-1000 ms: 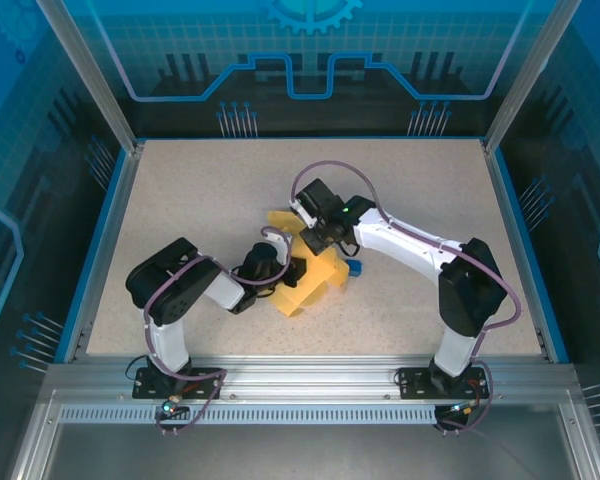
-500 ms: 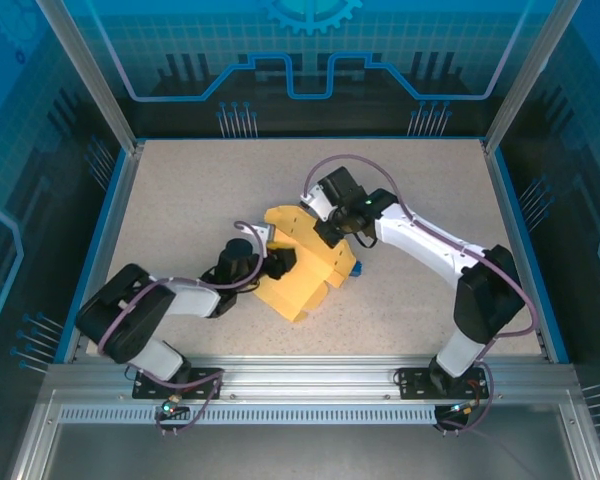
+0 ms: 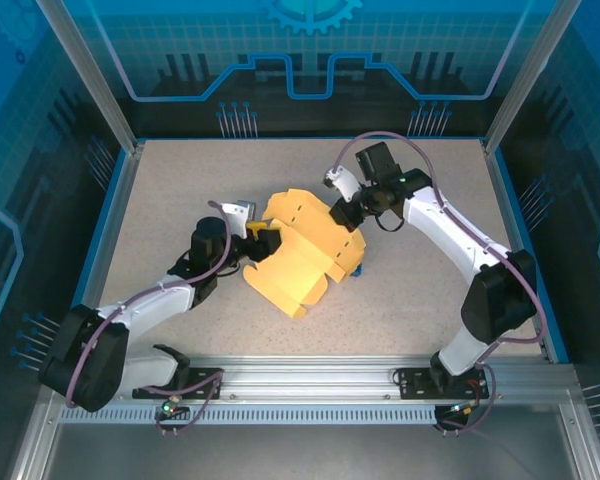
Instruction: Fold the paper box
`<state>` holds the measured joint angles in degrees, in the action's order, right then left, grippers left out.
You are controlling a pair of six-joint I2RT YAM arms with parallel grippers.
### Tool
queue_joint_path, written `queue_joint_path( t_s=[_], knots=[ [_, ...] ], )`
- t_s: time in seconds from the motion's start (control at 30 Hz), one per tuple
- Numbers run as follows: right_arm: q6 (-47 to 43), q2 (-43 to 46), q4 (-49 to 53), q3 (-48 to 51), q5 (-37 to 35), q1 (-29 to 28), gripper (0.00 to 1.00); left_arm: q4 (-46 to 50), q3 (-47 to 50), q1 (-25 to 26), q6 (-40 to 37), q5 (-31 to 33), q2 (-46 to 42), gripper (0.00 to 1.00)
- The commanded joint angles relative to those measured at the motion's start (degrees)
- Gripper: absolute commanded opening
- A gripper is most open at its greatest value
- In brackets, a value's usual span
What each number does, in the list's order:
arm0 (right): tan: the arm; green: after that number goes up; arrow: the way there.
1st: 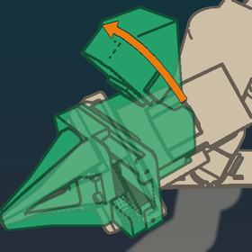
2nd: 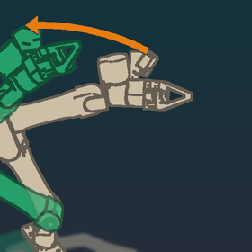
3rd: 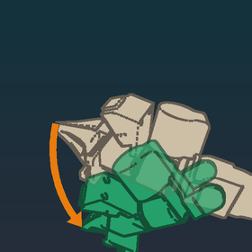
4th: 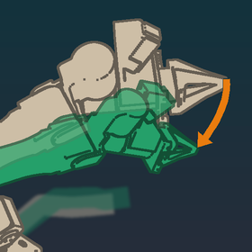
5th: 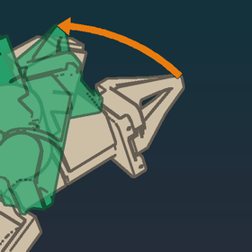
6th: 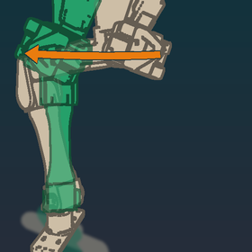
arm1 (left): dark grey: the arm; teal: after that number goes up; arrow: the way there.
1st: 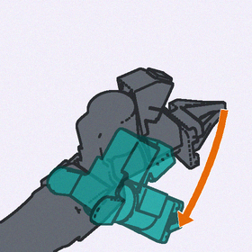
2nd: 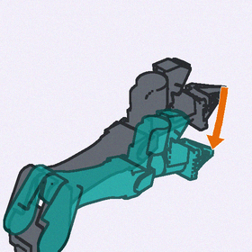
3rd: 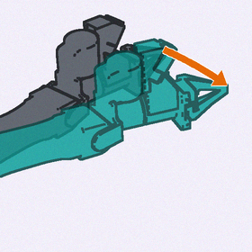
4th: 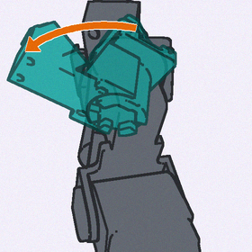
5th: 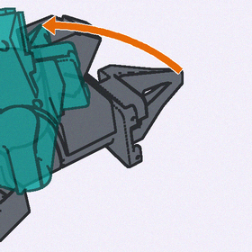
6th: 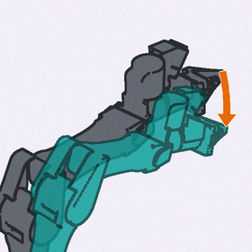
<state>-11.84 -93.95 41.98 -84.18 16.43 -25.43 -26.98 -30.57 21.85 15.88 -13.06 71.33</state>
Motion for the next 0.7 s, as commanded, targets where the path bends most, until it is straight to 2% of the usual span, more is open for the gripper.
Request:
queue_joint_path(
  t_s=[0.0, 0.17, 0.43, 0.67],
  knots=[
    [1.0, 1.6, 2.6, -1.7, 5.0, 1.0, 0.00, 4.6, -2.8, -0.4, -4.6, -4.0, 0.1, 0.59],
    [2.1, 1.3, 2.8, -2.0, 6.3, 1.3, 0.00, 5.3, -5.2, -0.4, -7.3, -4.7, 3.1, 0.59],
    [2.5, 1.0, 3.4, -2.0, 7.4, 1.3, 0.00, 9.4, -8.8, -0.6, -11.7, -0.2, 7.4, 0.59],
    [1.4, 0.3, 3.3, -2.0, 7.3, 0.2, 0.00, 5.1, -9.3, -0.7, -9.6, -6.5, 5.2, 0.60]
  ],
)
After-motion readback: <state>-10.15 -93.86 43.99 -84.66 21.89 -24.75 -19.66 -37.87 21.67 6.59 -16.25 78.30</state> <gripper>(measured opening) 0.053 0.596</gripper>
